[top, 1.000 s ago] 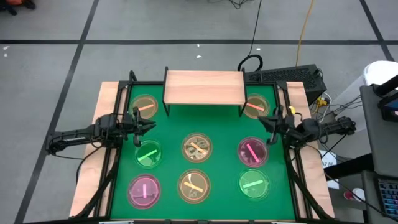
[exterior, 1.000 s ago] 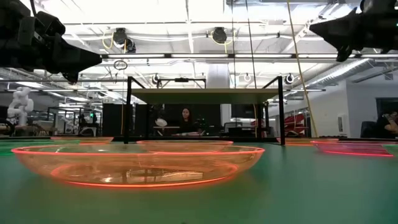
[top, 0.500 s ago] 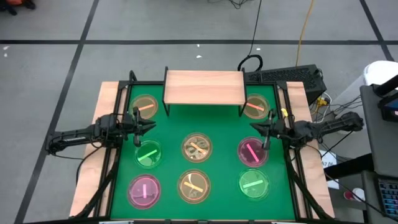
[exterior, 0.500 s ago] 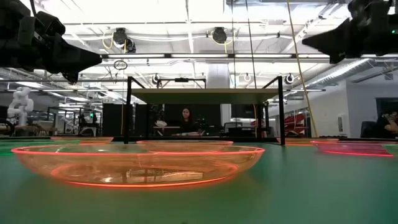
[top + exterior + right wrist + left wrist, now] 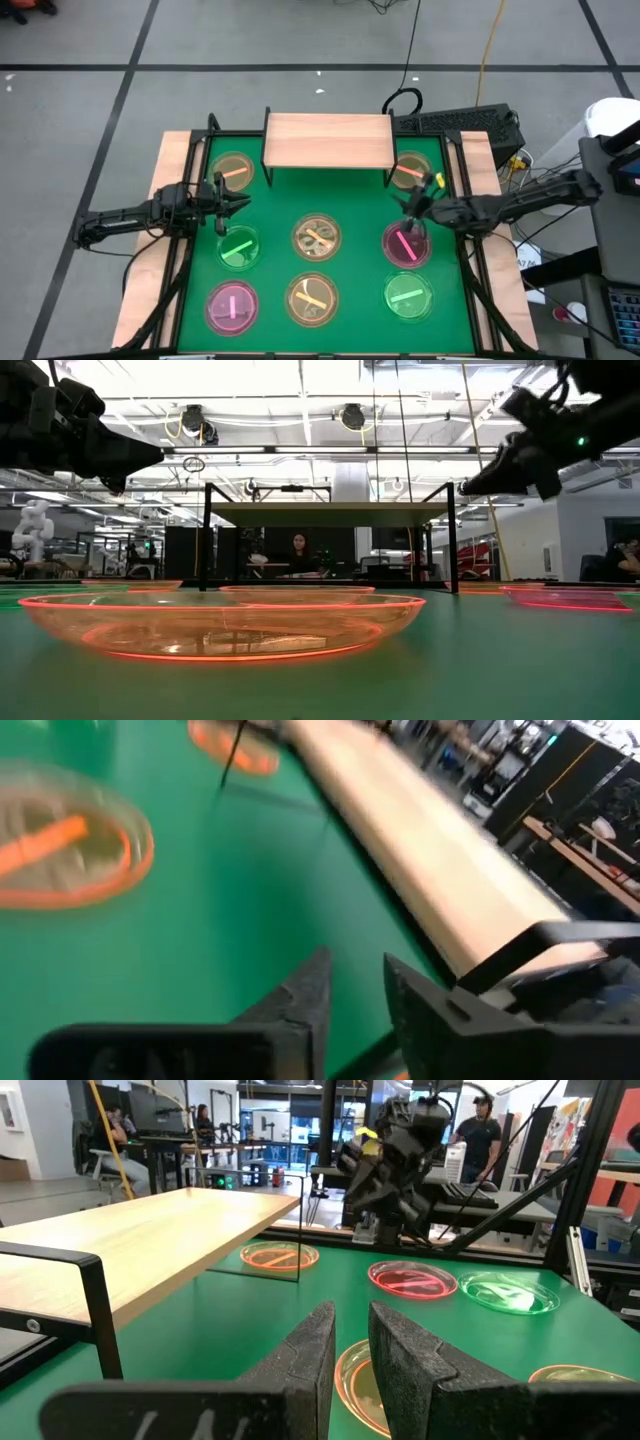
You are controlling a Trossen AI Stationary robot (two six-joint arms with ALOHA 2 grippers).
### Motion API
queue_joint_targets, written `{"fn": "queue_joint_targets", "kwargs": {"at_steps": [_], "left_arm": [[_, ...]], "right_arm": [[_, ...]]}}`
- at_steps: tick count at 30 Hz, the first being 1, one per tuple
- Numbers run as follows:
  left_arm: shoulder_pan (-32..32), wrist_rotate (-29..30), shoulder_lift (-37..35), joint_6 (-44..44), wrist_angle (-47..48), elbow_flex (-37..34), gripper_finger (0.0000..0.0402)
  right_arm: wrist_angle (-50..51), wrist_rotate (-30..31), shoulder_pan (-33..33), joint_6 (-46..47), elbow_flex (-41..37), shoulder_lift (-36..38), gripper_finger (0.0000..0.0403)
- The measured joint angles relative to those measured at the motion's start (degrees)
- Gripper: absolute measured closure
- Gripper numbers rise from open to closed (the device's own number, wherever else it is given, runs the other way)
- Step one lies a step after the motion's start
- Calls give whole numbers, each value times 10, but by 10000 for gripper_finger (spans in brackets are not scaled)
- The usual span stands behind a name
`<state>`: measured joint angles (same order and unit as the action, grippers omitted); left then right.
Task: Place and stack plates onto a shelf
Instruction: Put the top right orange plate on the shelf
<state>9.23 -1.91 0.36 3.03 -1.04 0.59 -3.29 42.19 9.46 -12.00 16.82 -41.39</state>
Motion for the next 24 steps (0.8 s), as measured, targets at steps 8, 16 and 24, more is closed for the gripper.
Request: {"fn": "queue_joint_targets", "kwargs": {"at_steps": [8,16,24], "left_arm": [[0,0,0,0,0,0,330],[0,0,0,0,-1,0,330],[0,0,0,0,-1,0,330]], "right_arm": [[58,52,-24,80,1,-86,263],[142,13,-82,209,1,-136,262],[198,-24,-126,228,1,-152,262]]}}
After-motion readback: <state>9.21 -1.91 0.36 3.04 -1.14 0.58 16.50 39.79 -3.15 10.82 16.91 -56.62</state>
